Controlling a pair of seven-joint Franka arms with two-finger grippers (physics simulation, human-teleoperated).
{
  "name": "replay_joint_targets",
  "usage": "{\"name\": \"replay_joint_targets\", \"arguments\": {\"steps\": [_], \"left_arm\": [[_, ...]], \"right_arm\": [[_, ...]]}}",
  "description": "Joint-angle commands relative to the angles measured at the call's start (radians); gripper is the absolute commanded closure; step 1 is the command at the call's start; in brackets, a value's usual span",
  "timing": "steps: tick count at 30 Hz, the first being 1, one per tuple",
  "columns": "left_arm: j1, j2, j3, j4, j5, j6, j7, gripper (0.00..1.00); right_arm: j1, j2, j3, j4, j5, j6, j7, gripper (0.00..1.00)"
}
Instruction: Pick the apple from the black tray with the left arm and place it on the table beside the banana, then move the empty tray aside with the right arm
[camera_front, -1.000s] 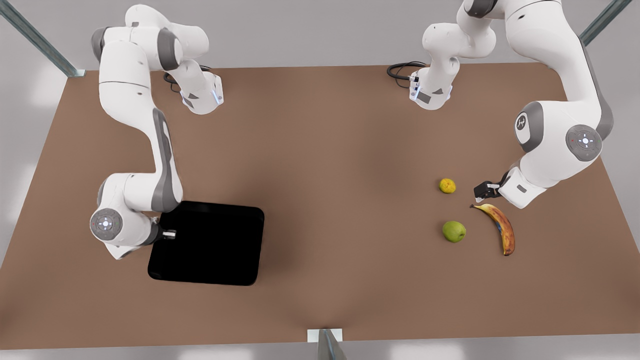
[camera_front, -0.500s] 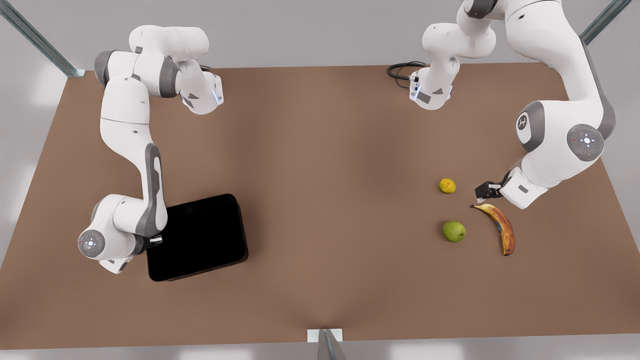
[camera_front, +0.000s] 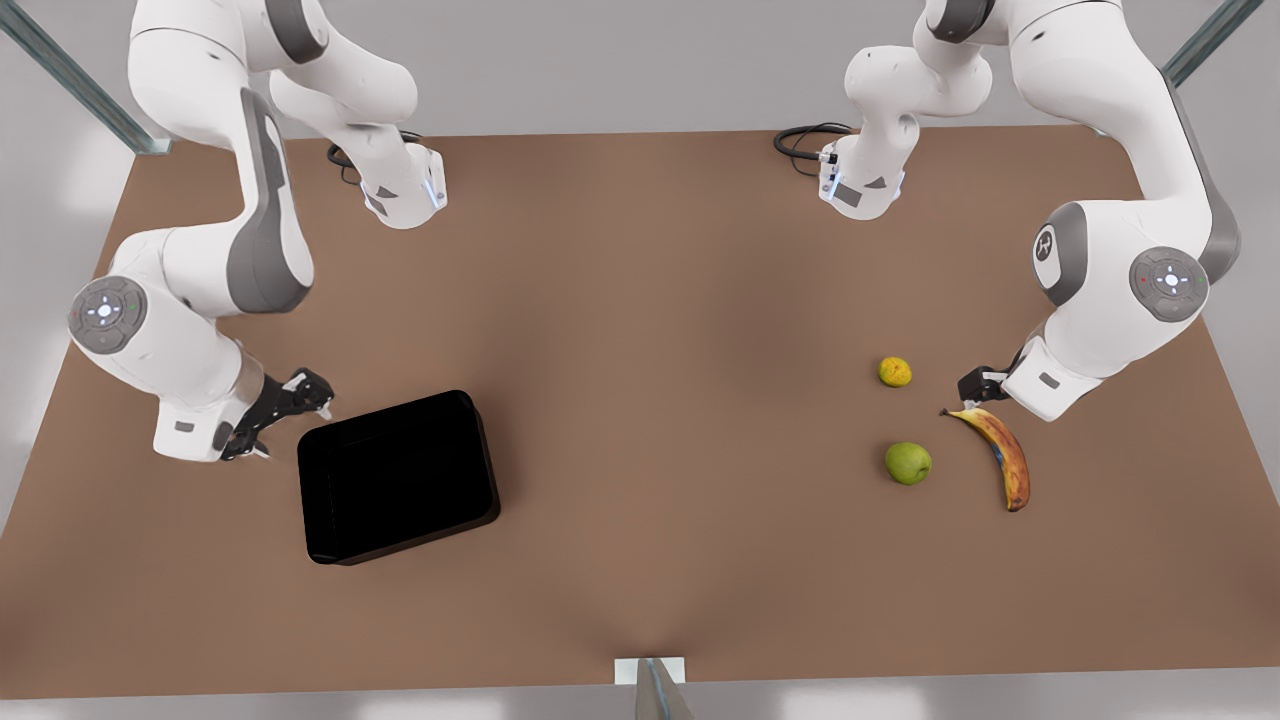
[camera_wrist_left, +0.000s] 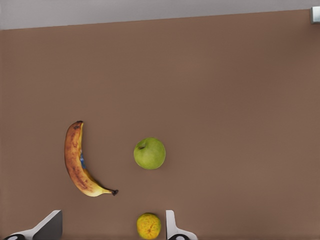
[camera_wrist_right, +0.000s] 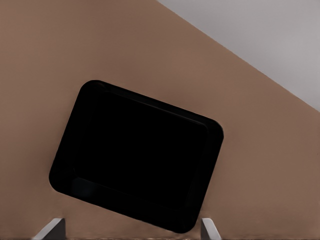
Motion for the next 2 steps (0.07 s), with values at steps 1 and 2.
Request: {"name": "replay_joint_targets", "arguments": {"steps": [1,2], "left_arm": [[0.000,-0.001,0.000,0.001,0.002,-0.002,-0.007,0.00],[0.000,-0.001,0.000,0.001,0.002,-0.002,-0.007,0.00]], "right_arm": [[-0.006,-0.005,0.002,0.000,-0.054,-0.106,0.277,0.00],[-0.006,-0.005,0.005,0.000,-0.054,-0.108,0.285,0.00]]}}
